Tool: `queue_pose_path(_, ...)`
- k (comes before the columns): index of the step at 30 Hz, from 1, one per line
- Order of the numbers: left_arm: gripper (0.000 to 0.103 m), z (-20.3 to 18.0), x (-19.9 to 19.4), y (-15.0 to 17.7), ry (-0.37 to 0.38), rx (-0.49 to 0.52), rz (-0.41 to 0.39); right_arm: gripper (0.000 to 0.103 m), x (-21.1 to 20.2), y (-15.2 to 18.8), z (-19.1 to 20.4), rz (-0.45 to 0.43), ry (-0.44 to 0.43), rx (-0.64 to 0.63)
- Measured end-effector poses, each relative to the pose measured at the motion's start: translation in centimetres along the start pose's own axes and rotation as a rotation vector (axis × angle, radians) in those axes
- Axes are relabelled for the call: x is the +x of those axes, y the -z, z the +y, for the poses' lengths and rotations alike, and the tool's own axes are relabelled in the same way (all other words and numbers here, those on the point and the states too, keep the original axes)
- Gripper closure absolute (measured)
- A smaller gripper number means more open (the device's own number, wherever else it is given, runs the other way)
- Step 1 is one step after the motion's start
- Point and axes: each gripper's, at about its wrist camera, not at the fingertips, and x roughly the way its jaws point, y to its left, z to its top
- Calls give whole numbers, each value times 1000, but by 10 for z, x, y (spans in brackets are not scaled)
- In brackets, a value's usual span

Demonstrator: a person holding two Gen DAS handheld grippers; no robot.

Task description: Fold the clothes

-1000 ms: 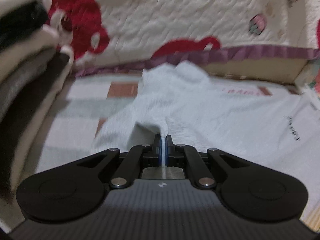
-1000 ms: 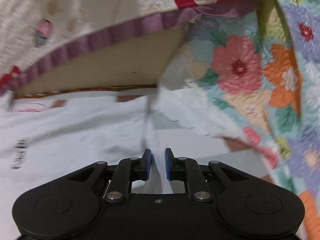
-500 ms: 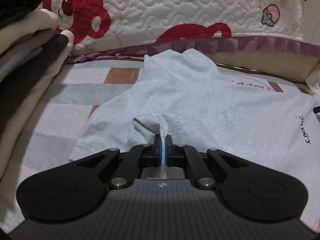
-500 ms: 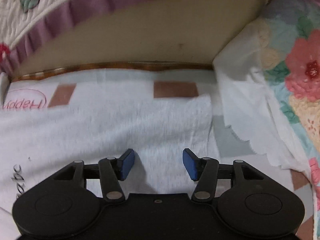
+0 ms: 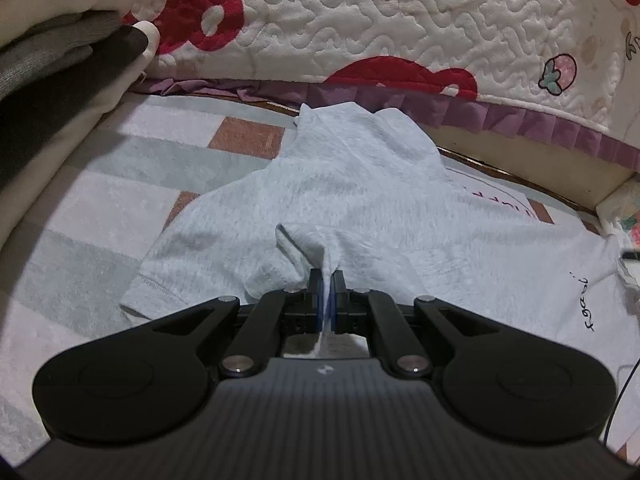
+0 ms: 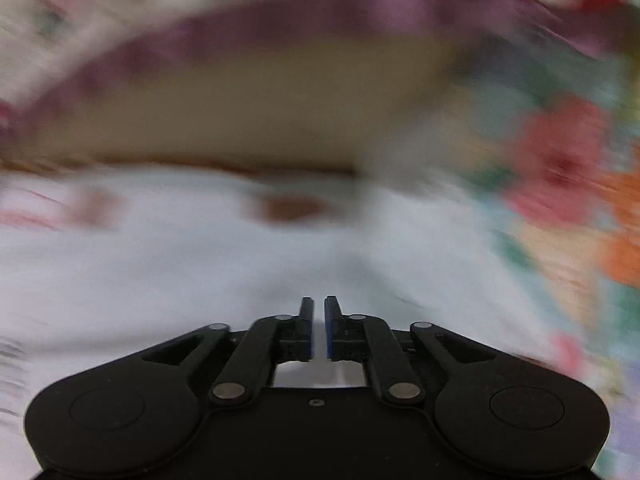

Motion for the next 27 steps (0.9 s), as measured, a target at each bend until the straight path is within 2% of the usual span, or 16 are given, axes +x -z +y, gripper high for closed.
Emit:
queue_pose_path(2, 100, 0, -1, 1, 0, -3, -3, 63, 4, -13, 28, 2, -76, -52)
queue_pose_path(5, 100, -2, -2, 3, -6, 8, -6, 52, 28, -26, 83, 63, -195, -180)
queue_pose_path(8, 100, -5, -4, 4, -13, 36, -9, 48, 56, -29, 125, 107, -214, -288)
queue_pose_path(10, 100, -5, -4, 5, -10, 42, -1, 34, 66, -27, 145, 97, -178, -351)
queue_pose_path(12, 100, -2, -4, 4, 10, 6, 15, 23, 71, -26, 147, 63, -169, -341)
queue_pose_path(16, 100, 1, -3, 4, 39, -29, 27, 15, 81, -20, 122, -5, -255, -192)
queue_pose_path(17, 100, 0, -3, 4, 40, -27, 26, 16, 83, -18, 119, -18, -263, -187)
queue_pose_path(18, 100, 0, -2, 5, 41, -25, 25, 26, 83, -18, 124, -29, -251, -237)
queue_pose_path(19, 100, -1, -2, 5, 42, -22, 25, 38, 82, -20, 132, -32, -264, -263)
queue_pose_path(20, 100, -2, -3, 5, 42, -18, 25, 61, 80, -23, 140, -21, -285, -272)
queue_pose_path(21, 100, -3, -3, 5, 43, -13, 26, 79, 79, -25, 148, -11, -292, -296)
queue_pose_path(22, 100, -4, -3, 5, 43, -9, 26, 85, 79, -28, 156, -2, -293, -322)
queue_pose_path(24, 100, -5, -4, 5, 44, 2, 28, 86, 78, -31, 169, 9, -280, -383)
queue_pose_path(26, 100, -6, -4, 6, 45, 12, 29, 85, 78, -36, 178, 43, -332, -411)
queue_pose_path(27, 100, -6, -4, 6, 45, 17, 29, 73, 78, -38, 181, 65, -373, -417)
